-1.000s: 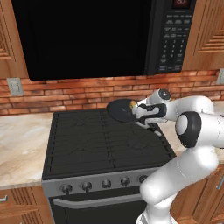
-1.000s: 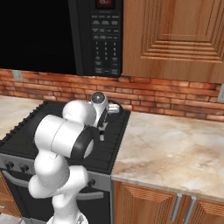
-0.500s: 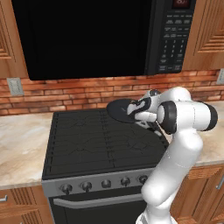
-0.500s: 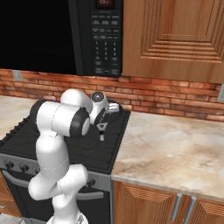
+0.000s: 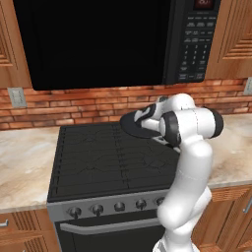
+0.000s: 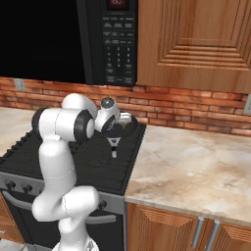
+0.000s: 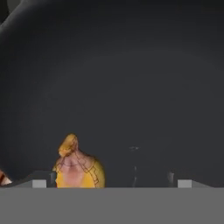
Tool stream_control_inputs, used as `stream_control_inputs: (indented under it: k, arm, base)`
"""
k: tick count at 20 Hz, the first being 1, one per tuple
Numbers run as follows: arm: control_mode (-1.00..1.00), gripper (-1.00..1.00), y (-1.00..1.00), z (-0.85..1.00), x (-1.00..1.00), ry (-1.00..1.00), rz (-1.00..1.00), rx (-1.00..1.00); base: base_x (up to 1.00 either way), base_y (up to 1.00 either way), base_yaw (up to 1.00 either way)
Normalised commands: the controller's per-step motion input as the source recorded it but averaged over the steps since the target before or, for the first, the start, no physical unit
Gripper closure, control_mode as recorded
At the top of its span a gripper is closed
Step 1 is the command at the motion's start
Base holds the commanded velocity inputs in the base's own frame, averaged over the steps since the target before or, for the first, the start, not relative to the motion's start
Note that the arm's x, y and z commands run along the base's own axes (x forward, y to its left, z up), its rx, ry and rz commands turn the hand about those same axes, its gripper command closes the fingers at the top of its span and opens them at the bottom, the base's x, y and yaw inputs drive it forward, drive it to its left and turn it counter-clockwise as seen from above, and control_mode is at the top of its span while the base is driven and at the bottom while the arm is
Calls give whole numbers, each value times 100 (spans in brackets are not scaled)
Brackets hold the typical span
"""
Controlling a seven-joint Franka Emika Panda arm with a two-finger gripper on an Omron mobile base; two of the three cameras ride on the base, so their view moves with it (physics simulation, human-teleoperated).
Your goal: Take the chicken drumsticks from the pan and place one on each plate on the dining counter.
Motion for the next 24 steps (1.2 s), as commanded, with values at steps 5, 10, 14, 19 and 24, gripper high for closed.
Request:
stream_control_inputs:
  k: [5,10,14,19,24]
  arm:
    - [-100,-100,-67,-41,2,0,5,0]
    - [-100,-100,-52,-33,0,0,5,0]
    - [-100,-100,-26,-29,19,0,8,0]
    - [-100,-100,-32,-49,31,0,11,0]
    - [-100,-100,-46,-54,33,0,12,0]
  base:
    - [0,0,0]
    - [0,0,0]
    - [0,0,0]
    - [0,0,0]
    - [0,0,0]
